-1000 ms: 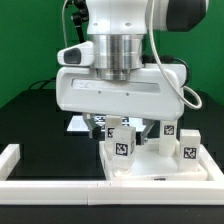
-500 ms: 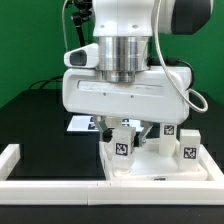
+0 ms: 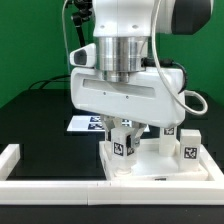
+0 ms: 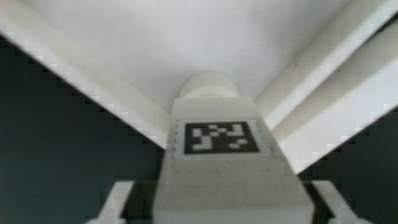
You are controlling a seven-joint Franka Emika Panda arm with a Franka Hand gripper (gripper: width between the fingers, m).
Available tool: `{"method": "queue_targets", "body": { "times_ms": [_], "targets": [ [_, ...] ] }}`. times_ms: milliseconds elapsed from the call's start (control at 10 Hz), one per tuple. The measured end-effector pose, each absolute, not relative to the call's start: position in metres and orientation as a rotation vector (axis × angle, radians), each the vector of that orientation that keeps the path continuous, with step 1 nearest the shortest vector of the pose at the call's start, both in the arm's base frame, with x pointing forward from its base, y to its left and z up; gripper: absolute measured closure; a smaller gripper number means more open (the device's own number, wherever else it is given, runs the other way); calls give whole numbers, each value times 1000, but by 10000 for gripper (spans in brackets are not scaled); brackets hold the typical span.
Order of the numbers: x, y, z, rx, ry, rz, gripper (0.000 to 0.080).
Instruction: Assemble square table
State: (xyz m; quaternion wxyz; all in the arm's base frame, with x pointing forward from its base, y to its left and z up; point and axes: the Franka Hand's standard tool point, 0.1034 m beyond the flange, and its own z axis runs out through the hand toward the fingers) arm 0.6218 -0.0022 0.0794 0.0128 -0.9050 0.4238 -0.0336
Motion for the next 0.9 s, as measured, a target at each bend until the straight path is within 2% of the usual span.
{"method": "queue_targets", "body": {
  "times_ms": [300, 600, 800, 900],
  "targets": [
    [621, -9, 79, -2424, 1928, -79, 511],
    [623, -7, 77, -1955, 2334, -72, 511],
    [623, -6, 77, -1813, 2438, -57, 511],
    [623, -6, 77, -1841, 2417, -59, 459]
  ]
}}
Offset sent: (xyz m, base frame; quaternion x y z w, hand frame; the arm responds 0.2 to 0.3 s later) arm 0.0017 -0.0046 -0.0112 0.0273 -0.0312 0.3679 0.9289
